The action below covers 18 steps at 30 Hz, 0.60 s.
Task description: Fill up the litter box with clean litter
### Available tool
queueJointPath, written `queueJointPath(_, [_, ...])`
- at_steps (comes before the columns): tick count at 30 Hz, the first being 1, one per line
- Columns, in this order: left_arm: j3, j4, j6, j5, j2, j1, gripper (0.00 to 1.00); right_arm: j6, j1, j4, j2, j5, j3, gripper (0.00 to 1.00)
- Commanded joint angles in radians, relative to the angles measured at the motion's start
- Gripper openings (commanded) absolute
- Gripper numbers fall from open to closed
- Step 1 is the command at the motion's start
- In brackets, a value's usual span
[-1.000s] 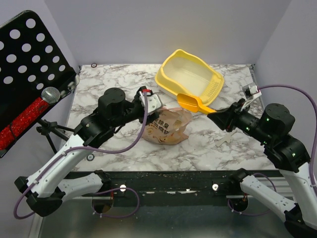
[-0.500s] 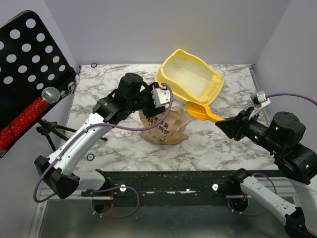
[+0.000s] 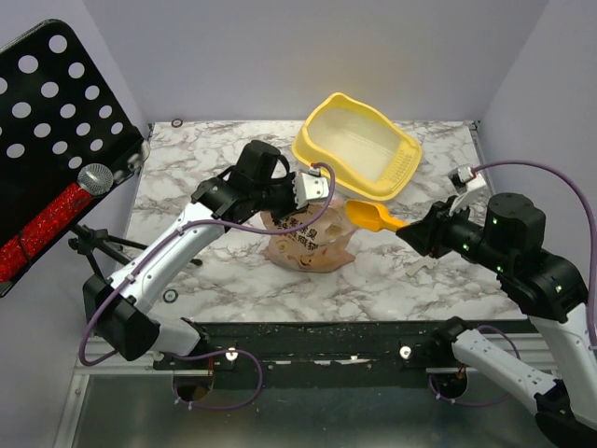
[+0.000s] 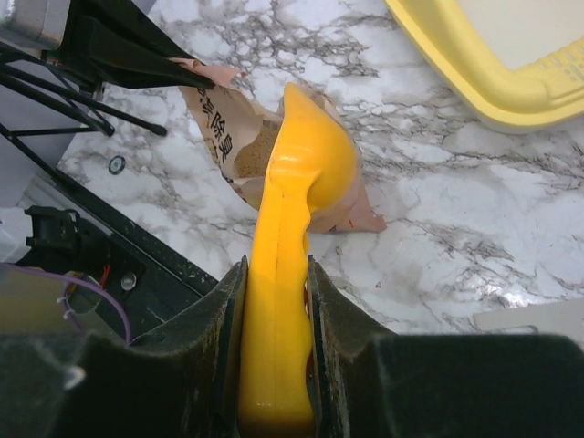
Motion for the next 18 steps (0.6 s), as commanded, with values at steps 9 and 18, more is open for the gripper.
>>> queueJointPath(9, [-0.214, 0.159, -0.104, 0.027, -0.137, -0.004, 0.0, -0.026, 0.002, -0.051, 0.139, -0.076, 0.053, 0.0])
queueJointPath(18, [-0.322, 0.274, -0.178, -0.231, -0.344, -0.126, 0.0, -0.064, 0.002, -0.102, 0.283, -0.164, 0.078, 0.0])
